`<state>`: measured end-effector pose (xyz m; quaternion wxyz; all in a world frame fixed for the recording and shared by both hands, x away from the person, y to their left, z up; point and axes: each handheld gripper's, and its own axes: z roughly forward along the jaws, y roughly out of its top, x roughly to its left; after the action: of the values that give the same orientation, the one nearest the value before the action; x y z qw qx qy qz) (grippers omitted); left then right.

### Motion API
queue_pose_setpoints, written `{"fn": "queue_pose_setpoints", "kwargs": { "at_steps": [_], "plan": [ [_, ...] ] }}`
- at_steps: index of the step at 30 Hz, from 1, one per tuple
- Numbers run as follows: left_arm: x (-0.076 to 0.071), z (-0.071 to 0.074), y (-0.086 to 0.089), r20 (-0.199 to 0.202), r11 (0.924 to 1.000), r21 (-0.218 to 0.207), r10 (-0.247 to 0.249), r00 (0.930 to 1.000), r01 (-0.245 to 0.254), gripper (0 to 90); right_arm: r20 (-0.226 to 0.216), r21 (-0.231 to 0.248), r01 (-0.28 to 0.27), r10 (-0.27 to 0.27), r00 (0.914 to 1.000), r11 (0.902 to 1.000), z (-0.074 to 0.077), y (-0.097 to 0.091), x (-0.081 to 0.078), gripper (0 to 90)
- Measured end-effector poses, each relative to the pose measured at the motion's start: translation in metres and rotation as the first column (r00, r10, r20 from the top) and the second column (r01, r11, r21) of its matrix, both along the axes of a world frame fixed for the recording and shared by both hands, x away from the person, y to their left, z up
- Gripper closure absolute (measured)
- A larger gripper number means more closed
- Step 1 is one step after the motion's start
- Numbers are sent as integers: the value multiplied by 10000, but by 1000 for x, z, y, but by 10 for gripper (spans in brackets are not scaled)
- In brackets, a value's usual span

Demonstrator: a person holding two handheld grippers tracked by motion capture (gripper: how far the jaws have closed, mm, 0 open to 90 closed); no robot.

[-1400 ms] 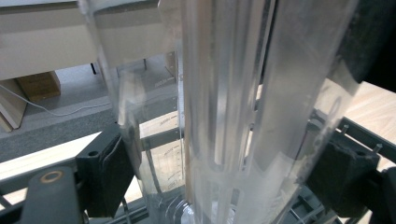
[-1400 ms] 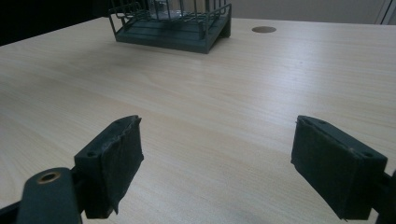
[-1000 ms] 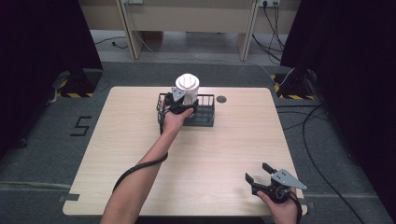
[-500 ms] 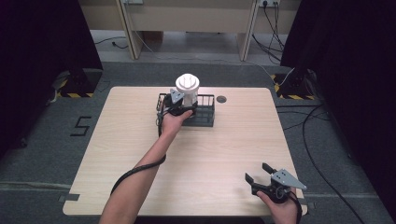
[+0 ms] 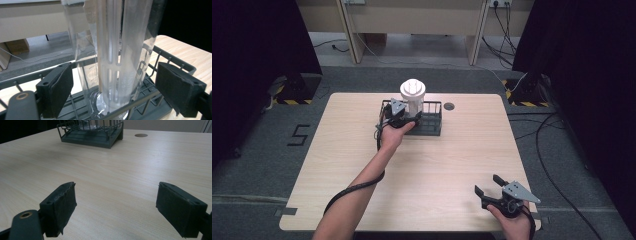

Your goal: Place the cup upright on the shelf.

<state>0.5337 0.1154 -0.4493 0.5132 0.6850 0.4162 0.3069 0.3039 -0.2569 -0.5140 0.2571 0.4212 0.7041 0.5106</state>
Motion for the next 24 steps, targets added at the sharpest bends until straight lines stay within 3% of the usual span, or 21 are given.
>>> {"fn": "queue_pose_setpoints", "kwargs": {
  "at_steps": [14,24],
  "plan": [
    [-24,4,13,195,9993,215,-305,9993,300,145,6,-49,8,-8,10000,10000,0,0,0,168],
    [-43,4,30,256,9995,132,-305,9992,302,146,22,-78,22,-21,10000,10000,0,1,0,168]
  ]
}}
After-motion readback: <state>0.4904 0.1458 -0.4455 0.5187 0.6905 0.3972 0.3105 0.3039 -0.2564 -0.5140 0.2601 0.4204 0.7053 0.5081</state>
